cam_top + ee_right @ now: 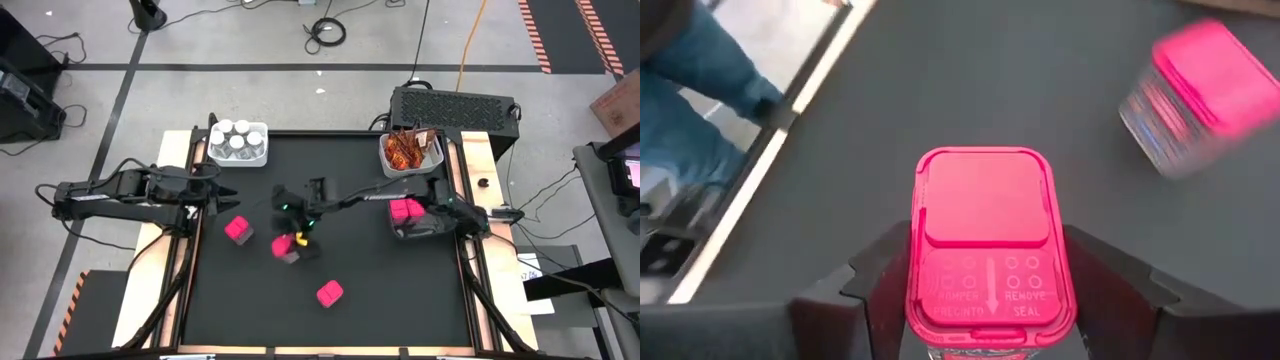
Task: Sort spices by type
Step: Put the red seasoning can into the black transparent bin
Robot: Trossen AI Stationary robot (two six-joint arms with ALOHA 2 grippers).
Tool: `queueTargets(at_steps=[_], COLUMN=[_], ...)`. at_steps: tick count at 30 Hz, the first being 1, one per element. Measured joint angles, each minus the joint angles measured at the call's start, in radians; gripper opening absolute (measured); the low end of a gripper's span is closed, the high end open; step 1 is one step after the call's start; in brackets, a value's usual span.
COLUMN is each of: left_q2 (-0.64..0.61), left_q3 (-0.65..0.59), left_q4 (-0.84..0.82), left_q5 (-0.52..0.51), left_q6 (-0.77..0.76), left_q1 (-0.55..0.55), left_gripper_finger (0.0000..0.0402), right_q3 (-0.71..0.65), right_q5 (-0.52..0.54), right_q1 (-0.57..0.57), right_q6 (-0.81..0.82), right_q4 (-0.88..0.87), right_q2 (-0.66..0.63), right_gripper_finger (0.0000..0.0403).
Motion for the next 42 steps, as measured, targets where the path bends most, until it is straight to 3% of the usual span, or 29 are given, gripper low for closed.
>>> queueTargets(at_steps=[6,10,13,19,24,29,35,42], left_q2=[0.0,0.0,0.006,0.006,0.006,0.026,0.071,0.114], left_q3=[0.0,0.0,0.0,0.0,0.0,0.0,0.0,0.0], left_q4=[0.04,0.04,0.041,0.041,0.059,0.062,0.062,0.062], left_q5=[-0.031,-0.049,-0.05,-0.053,-0.053,-0.06,-0.06,-0.06], left_q6=[-0.001,-0.001,0.0,-0.008,-0.008,-0.008,-0.008,-0.022], left_q1=[0.0,0.0,0.0,0.0,0.0,0.0,0.0,0.0], left_gripper_finger=[0.0192,0.0192,0.0192,0.0192,0.0192,0.0192,0.0192,0.0192], right_q3=[0.0,-0.013,-0.073,-0.381,-0.761,-1.014,-1.186,-1.236], right_q5=[0.043,0.177,0.26,0.398,0.63,0.774,0.872,0.889], right_q1=[-0.058,-0.073,-0.077,-0.07,-0.035,0.022,0.09,0.099], right_q6=[0.114,0.187,0.25,0.422,0.79,1.168,1.444,1.625], right_q4=[-0.276,-0.426,-0.446,-0.39,-0.254,-0.216,-0.281,-0.453], right_q2=[-0.118,-0.19,-0.271,-0.552,-0.864,-1.085,-1.205,-1.212], right_gripper_finger=[0.0211,0.0211,0.0211,0.0211,0.0212,0.0212,0.0212,0.0212])
